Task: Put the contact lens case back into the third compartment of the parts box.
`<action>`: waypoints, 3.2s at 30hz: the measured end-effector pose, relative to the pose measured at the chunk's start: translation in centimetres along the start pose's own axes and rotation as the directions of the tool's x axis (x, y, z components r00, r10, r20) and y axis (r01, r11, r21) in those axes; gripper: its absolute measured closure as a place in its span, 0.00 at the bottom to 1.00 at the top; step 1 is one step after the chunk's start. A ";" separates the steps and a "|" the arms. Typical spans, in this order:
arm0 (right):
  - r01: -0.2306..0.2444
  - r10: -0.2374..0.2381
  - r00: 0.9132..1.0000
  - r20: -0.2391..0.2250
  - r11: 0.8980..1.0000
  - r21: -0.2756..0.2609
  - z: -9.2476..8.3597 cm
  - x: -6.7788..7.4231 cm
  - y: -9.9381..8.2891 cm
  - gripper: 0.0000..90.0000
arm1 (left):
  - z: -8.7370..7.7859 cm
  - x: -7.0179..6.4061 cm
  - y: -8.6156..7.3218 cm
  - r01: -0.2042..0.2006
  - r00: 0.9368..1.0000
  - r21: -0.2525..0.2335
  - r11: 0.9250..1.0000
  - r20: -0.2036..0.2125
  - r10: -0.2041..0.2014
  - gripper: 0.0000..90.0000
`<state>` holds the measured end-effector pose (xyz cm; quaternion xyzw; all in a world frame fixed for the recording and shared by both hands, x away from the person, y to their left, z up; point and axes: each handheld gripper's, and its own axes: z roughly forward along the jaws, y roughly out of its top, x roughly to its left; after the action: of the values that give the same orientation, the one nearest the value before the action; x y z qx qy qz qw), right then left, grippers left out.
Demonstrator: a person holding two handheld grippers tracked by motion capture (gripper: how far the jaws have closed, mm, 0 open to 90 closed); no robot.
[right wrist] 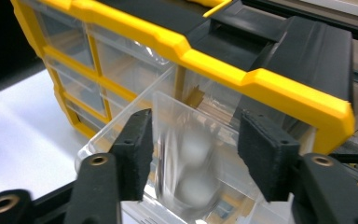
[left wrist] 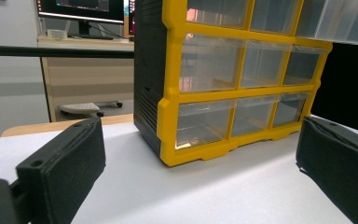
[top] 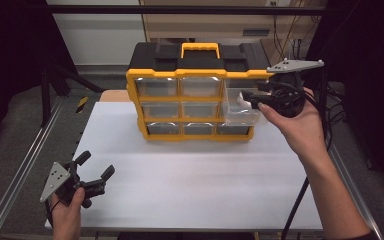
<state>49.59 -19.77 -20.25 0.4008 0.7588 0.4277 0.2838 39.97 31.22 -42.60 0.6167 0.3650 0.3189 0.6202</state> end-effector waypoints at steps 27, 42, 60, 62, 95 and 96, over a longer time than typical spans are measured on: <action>-0.114 0.129 0.991 0.046 0.964 -0.239 -0.3 -1.6 -0.1 0.14 | 0.2 0.0 -0.1 0.004 1.000 0.004 1.000 -0.011 -0.004 0.01; -0.107 0.115 0.993 0.000 0.922 -0.371 -1.5 -2.2 -1.0 0.03 | 0.0 0.0 0.0 0.004 1.000 0.004 1.000 -0.009 -0.004 0.01; -0.116 0.130 0.992 0.003 0.893 -0.435 -3.4 -3.8 -3.1 0.04 | 0.0 0.0 -0.1 0.011 1.000 0.006 1.000 -0.010 -0.011 0.01; -0.116 0.129 0.992 -0.001 0.891 -0.440 -3.7 -3.9 -3.4 0.04 | 0.0 0.0 -0.1 0.011 1.000 0.005 1.000 -0.010 -0.011 0.01; -0.110 0.126 0.992 0.007 0.890 -0.443 -5.1 -4.5 -9.5 0.05 | -0.1 0.1 -0.1 0.008 1.000 0.003 1.000 -0.014 -0.008 0.01; -0.108 0.126 0.992 0.011 0.890 -0.443 -5.0 -4.5 -9.8 0.05 | -0.1 0.1 -0.1 0.010 1.000 0.003 1.000 -0.014 -0.010 0.01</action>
<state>44.42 -28.78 -26.07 0.3793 0.6110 0.5968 0.3559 39.96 31.35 -42.70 0.6136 0.3731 0.3194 0.6183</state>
